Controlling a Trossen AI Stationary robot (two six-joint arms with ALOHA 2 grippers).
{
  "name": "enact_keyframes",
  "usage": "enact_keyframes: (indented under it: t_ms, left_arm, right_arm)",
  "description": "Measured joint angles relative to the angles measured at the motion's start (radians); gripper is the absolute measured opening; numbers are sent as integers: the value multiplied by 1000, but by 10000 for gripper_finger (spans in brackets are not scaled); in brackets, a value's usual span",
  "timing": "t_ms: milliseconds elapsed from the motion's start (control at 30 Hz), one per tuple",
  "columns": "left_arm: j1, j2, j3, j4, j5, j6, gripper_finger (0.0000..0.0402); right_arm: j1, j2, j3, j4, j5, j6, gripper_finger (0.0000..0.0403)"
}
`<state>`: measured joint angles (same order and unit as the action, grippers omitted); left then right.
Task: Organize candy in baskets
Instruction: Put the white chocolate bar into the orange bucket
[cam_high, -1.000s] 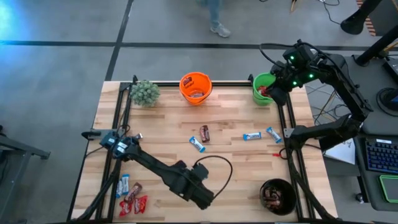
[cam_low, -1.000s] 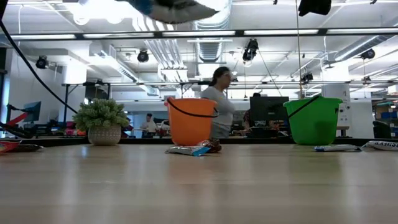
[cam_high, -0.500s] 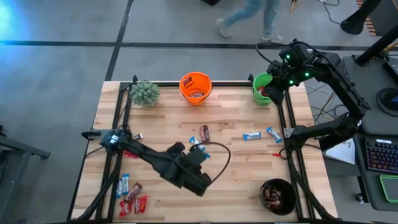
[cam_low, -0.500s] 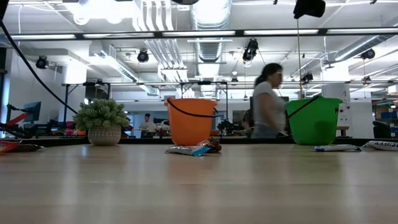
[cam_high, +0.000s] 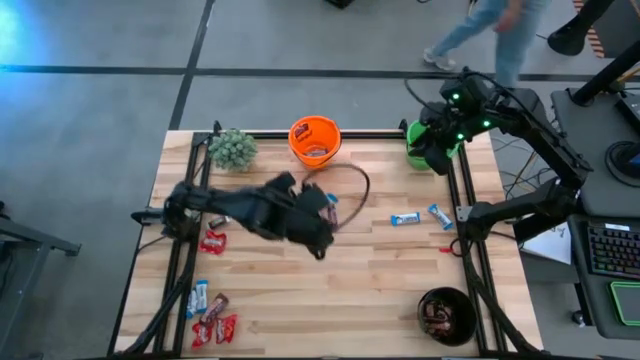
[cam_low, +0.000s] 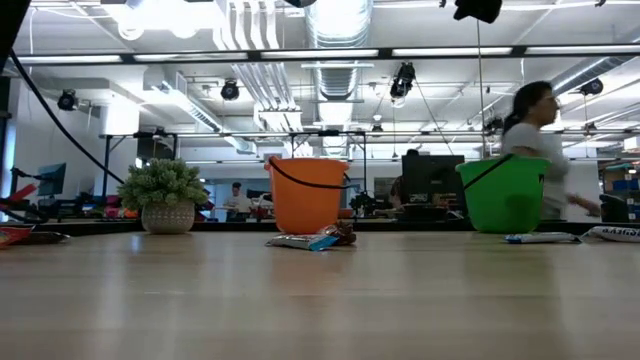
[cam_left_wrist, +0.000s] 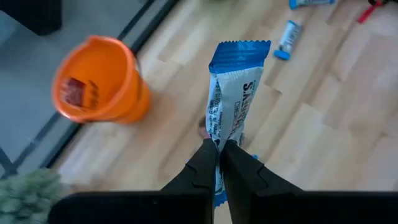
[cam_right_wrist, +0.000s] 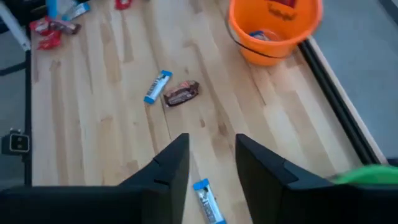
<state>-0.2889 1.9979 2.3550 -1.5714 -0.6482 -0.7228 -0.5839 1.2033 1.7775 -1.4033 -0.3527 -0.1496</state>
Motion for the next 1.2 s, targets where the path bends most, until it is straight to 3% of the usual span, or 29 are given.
enact_keyframes:
  t_ms: [200, 333, 500, 767, 1200]
  left_arm:
    - [72, -77, 0, 11, -17, 152, 0]
    - [122, -119, 0, 35, -17, 249, 0]
    - [186, -136, 0, 56, -17, 354, 0]
    - [266, -140, 0, 208, -12, 555, 0]
    - [378, -141, 0, 426, 232, 736, 0]
  right_arm:
    - [37, 46, 0, 53, -3, 28, 169]
    - [39, 71, 0, 167, -116, 50, 191]
    - [39, 82, 0, 395, -275, 133, 198]
    - [50, 114, 0, 527, -276, 175, 199]
    - [50, 155, 0, 590, -276, 191, 199]
